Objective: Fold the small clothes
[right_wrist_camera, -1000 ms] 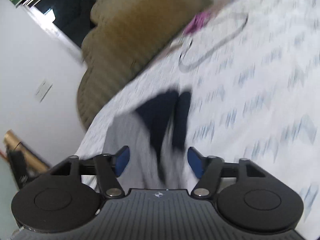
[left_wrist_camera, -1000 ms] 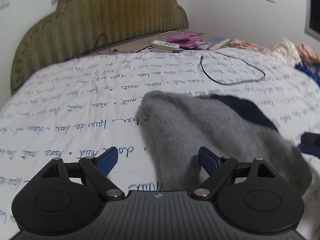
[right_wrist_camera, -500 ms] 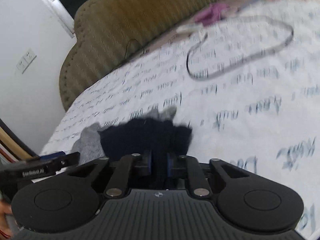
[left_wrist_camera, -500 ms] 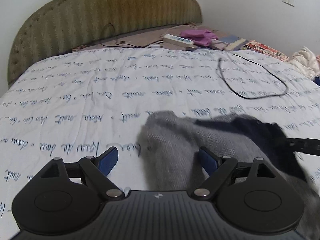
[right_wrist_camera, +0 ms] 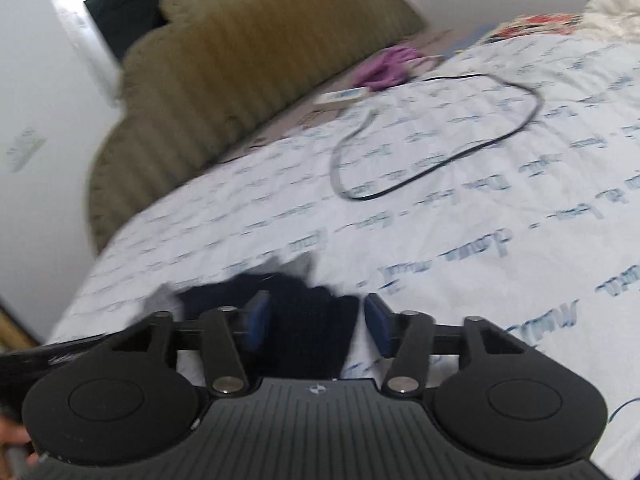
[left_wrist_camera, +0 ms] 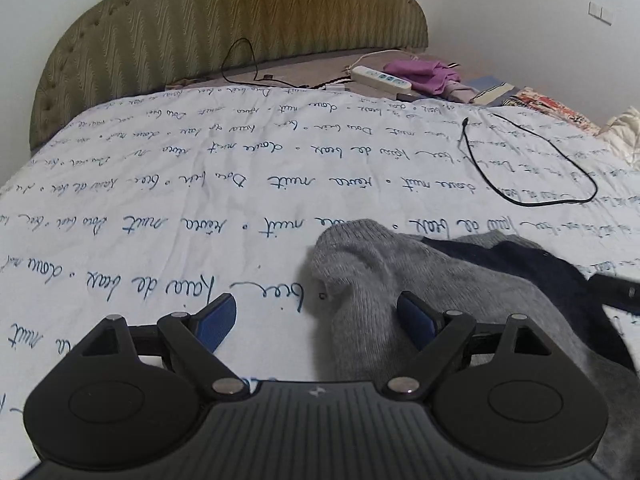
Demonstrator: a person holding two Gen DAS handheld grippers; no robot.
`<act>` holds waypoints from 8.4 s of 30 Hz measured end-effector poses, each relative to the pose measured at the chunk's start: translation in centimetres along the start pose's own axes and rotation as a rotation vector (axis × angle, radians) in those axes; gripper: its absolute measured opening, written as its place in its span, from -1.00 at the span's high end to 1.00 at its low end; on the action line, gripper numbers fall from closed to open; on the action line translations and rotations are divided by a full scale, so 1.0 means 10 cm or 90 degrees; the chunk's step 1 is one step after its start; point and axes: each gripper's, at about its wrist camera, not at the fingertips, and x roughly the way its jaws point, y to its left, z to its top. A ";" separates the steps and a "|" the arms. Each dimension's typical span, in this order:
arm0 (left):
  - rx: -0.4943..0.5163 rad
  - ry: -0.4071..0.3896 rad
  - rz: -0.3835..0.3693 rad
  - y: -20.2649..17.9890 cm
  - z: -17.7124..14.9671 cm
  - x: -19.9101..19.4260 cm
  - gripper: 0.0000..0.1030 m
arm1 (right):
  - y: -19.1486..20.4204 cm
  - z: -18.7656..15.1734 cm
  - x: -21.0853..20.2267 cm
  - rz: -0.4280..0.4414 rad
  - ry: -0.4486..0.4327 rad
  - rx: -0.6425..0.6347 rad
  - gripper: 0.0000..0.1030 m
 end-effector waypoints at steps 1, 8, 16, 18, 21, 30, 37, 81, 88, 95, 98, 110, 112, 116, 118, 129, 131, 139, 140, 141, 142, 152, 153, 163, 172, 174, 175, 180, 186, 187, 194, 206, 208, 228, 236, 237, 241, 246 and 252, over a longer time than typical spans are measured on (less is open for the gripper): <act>-0.001 0.001 0.001 -0.01 0.00 -0.01 -0.71 | 0.06 -0.02 0.02 0.001 0.017 -0.026 -0.30; -0.004 0.004 -0.012 -0.03 -0.08 -0.07 -0.71 | 0.05 -0.06 0.10 -0.083 0.046 -0.039 -0.55; -0.086 0.043 -0.211 0.26 -0.35 -0.12 -0.72 | -0.06 -0.20 0.03 0.053 0.106 -0.013 -0.84; -0.114 0.070 -0.248 0.30 -0.37 -0.01 -0.72 | -0.06 -0.19 0.09 0.069 0.107 -0.005 -0.83; -0.153 0.065 -0.284 0.31 -0.30 0.11 -0.72 | -0.05 -0.12 0.28 0.108 0.106 0.019 -0.68; -0.182 0.024 -0.281 0.19 -0.14 0.31 0.34 | -0.02 -0.04 0.46 0.141 0.065 0.060 0.41; -0.022 -0.065 -0.207 -0.14 -0.05 0.07 0.43 | 0.17 0.05 0.31 0.062 -0.003 -0.020 0.32; -0.009 -0.031 -0.128 0.03 -1.31 -1.08 0.33 | 0.36 -1.24 -0.92 -0.070 0.022 -0.065 0.10; 0.003 -0.046 -0.084 -0.01 -1.39 -1.12 -0.13 | 0.40 -1.30 -0.94 -0.086 0.003 -0.072 0.03; 0.008 -0.050 -0.072 -0.04 -1.43 -1.14 -0.15 | 0.43 -1.35 -0.95 -0.102 -0.010 -0.089 -0.06; 0.013 -0.053 -0.064 -0.06 -1.44 -1.14 -0.19 | 0.42 -1.37 -0.96 -0.104 -0.015 -0.093 -0.09; 0.014 -0.053 -0.052 -0.05 -1.47 -1.14 -0.33 | 0.43 -1.36 -0.98 -0.105 -0.014 -0.092 -0.18; 0.020 -0.056 -0.047 -0.05 -1.44 -1.20 -0.34 | 0.42 -1.30 -1.06 -0.091 -0.018 -0.075 -0.21; 0.050 -0.103 -0.034 -0.14 -1.28 -1.38 -0.34 | 0.23 -0.91 -1.17 -0.035 -0.051 0.001 -0.24; 0.066 -0.119 -0.045 -0.25 -1.18 -1.42 -0.34 | 0.11 -0.64 -1.10 0.002 -0.060 0.049 -0.24; 0.149 -0.121 -0.023 -0.81 -1.04 -1.11 -0.56 | -0.38 0.01 0.01 0.058 0.006 0.202 -0.05; 0.152 -0.119 -0.022 -0.85 -1.05 -1.05 -0.56 | -0.36 0.04 0.08 0.070 0.002 0.196 -0.04; 0.162 -0.127 -0.016 -0.93 -1.12 -0.91 -0.56 | -0.31 0.21 0.37 0.140 0.039 0.152 0.36; 0.164 -0.129 -0.013 -0.93 -1.13 -0.90 -0.56 | -0.32 0.22 0.41 0.158 0.053 0.147 0.36; 0.165 -0.130 -0.011 -0.94 -1.14 -0.90 -0.56 | -0.32 0.23 0.44 0.154 0.057 0.145 0.37; 0.165 -0.131 -0.011 -0.94 -1.14 -0.89 -0.56 | -0.32 0.25 0.47 0.135 0.058 0.140 0.37; 0.130 -0.135 -0.042 -0.84 -1.08 -0.95 -0.63 | 0.10 0.36 0.22 -0.057 -0.046 -0.059 0.83; 0.126 -0.121 -0.046 -0.83 -1.08 -0.92 -0.63 | 0.12 0.36 0.29 -0.065 -0.021 -0.074 0.82; 0.115 -0.091 -0.054 -0.77 -1.10 -0.89 -0.63 | 0.37 0.06 -0.22 -0.072 -0.041 -0.113 0.21; 0.116 -0.080 -0.052 -0.78 -1.14 -0.95 -0.63 | 0.59 -0.29 -0.19 -0.142 0.045 -0.203 -0.10; 0.116 -0.079 -0.050 -0.77 -1.16 -0.96 -0.63 | 0.64 -0.34 -0.34 -0.126 0.021 -0.194 -0.09; 0.116 -0.077 -0.048 -0.76 -1.17 -0.97 -0.63 | 0.68 -0.38 -0.41 -0.123 0.011 -0.197 -0.12; 0.115 -0.075 -0.045 -0.73 -1.21 -1.02 -0.63 | 0.81 -0.65 -0.56 -0.114 0.028 -0.214 -0.33; 0.117 -0.076 -0.036 -0.70 -1.25 -1.07 -0.63 | 0.75 -0.80 -0.51 -0.202 0.039 -0.217 -0.43; 0.118 -0.076 -0.033 -0.69 -1.25 -1.08 -0.63 | 0.73 -0.81 -0.55 -0.208 0.031 -0.208 -0.47; 0.101 -0.065 -0.028 -0.61 -1.30 -1.09 -0.63 | 0.75 -0.98 -0.87 -0.174 0.002 -0.201 -0.77; 0.077 -0.051 -0.034 -0.52 -1.34 -1.11 -0.63 | 0.75 -1.20 -0.86 -0.193 0.027 -0.191 -0.99; 0.075 -0.049 -0.034 -0.52 -1.35 -1.12 -0.63 | 0.73 -1.23 -0.83 -0.205 0.040 -0.180 -0.99; 0.060 -0.048 -0.025 -0.47 -1.42 -1.21 -0.63 | 0.86 -1.38 -0.97 -0.188 0.041 -0.170 -0.99; 0.052 -0.041 -0.024 -0.43 -1.48 -1.26 -0.63 | 0.90 -1.43 -1.00 -0.199 0.054 -0.176 -0.99; 0.049 -0.040 -0.025 -0.43 -1.49 -1.27 -0.63 | 0.91 -1.44 -1.00 -0.201 0.059 -0.174 -0.99; 0.046 -0.040 -0.025 -0.42 -1.51 -1.31 -0.64 | 0.91 -1.47 -1.01 -0.198 0.071 -0.161 -0.99; 0.043 -0.036 -0.020 -0.40 -1.55 -1.33 -0.64 | 0.92 -1.51 -1.05 -0.196 0.073 -0.158 -0.99; 0.038 -0.029 -0.017 -0.37 -1.60 -1.33 -0.64 | 0.94 -1.56 -1.07 -0.197 0.075 -0.170 -0.99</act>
